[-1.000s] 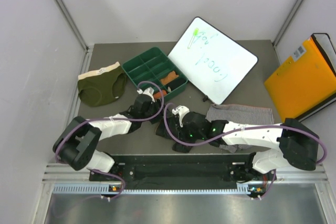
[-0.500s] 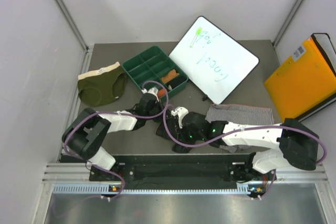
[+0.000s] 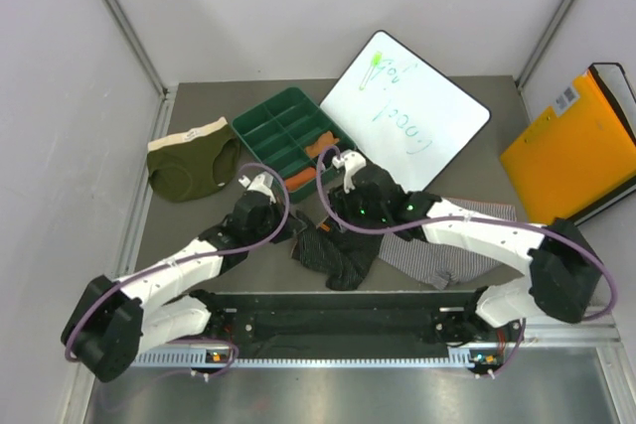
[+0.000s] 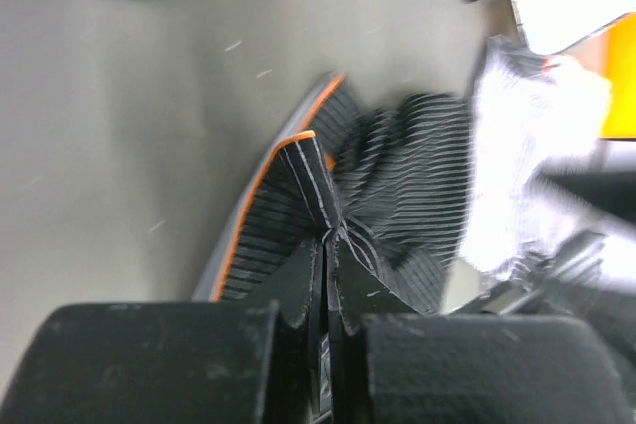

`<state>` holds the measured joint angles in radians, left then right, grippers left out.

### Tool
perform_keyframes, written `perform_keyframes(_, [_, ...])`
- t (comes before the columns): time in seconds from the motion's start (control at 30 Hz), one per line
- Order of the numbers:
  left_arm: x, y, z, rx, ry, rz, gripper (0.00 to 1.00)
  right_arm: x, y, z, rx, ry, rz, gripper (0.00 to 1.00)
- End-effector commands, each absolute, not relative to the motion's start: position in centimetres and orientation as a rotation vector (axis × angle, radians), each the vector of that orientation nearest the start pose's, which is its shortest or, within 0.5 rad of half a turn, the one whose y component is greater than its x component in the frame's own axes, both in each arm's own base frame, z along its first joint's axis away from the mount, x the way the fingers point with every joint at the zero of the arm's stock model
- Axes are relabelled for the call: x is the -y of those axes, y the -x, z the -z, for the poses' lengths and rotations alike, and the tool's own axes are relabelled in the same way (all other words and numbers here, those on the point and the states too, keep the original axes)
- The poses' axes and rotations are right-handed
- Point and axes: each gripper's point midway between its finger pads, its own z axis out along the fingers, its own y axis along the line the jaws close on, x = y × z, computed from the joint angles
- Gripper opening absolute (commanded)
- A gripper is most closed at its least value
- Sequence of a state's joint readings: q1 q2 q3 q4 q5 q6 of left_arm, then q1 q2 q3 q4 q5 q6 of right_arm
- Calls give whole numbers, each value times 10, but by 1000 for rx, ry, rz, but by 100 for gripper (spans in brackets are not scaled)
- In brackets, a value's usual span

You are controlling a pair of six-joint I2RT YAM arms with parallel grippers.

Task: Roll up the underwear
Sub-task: Flatten out the underwear at the center of the board.

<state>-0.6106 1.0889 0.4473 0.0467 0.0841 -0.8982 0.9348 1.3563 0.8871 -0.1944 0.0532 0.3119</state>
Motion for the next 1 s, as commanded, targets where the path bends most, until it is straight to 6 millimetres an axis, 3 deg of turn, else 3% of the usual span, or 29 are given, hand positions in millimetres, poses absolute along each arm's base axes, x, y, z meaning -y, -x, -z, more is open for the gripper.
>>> perform_keyframes(0.0, [187,-208,-56,-2434,306,716,0,-329,-266,-133,-2117,755,-578,55])
perform_keyframes(0.03, [185,-205,-55,-2442,308,713,0,-331,-274,-119,-2137,765,-554,55])
perform_keyframes(0.13, [181,-199,-53,-2451,324,712,0,-341,-288,-114,-2112,814,-523,55])
perform_keyframes(0.3, [172,-195,-51,-2442,357,681,0,-345,-298,-81,-2140,854,-458,54])
perform_keyframes(0.5, [171,-189,-46,-2454,368,692,0,-339,-298,-49,-2186,885,-399,52])
perform_keyframes(0.7, [169,-190,-47,-2449,358,680,0,-335,-296,-32,-2213,914,-375,50])
perform_keyframes(0.8, [170,-189,-46,-2450,348,683,0,-331,-298,-24,-2227,910,-343,42])
perform_keyframes(0.83, [170,-189,-46,-2451,340,687,0,-331,-298,-21,-2235,906,-338,28])
perform_keyframes(0.97, [171,-191,-46,-2446,314,684,0,-328,-304,-19,-2241,870,-297,3])
